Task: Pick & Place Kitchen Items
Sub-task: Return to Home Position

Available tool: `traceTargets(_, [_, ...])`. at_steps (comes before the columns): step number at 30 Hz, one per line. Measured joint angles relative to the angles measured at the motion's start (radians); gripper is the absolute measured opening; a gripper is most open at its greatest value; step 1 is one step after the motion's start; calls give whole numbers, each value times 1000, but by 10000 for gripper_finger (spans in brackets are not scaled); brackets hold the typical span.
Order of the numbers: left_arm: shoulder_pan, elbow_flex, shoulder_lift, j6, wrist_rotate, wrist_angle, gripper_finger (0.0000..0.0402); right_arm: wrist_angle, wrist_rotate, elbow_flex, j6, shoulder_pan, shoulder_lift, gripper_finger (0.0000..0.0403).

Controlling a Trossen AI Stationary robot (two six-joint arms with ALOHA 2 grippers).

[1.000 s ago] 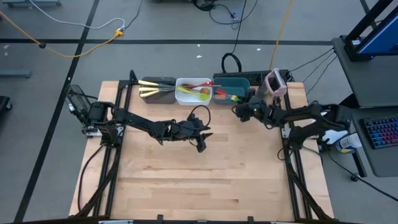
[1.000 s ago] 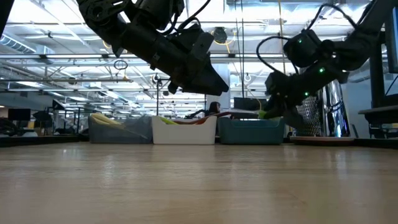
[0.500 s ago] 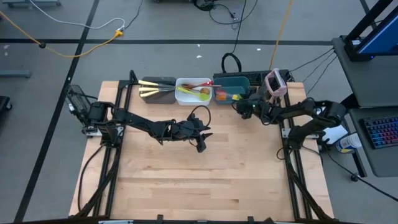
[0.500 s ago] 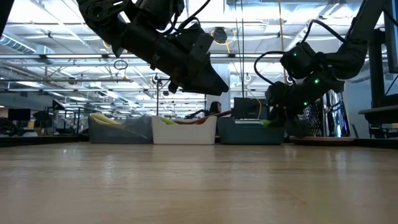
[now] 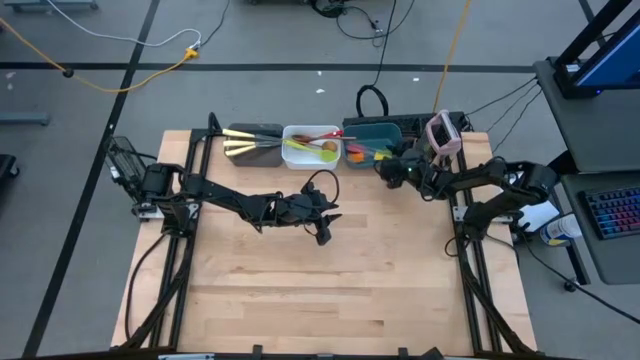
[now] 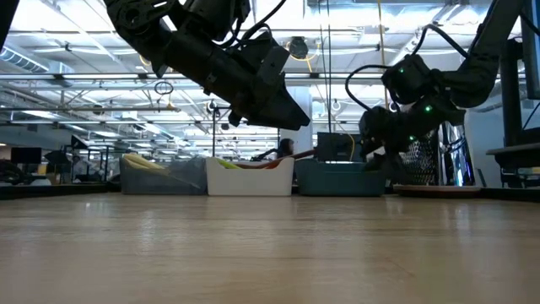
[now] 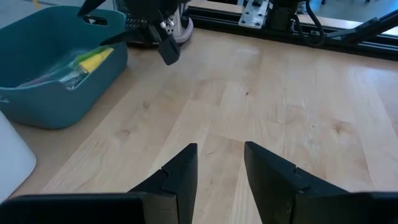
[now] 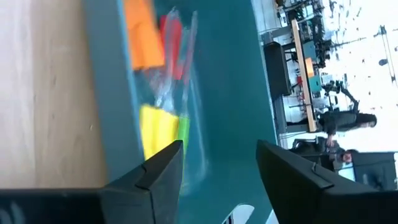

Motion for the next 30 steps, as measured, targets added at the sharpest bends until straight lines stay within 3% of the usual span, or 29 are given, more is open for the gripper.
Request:
traceTargets(12, [-2,0,0,-5,0,0,136,129,4,0,56,21,0,205])
traceTargets(30, [-2,0,-12,-10,0,-2,136,161,4,0,225,331,-1,158])
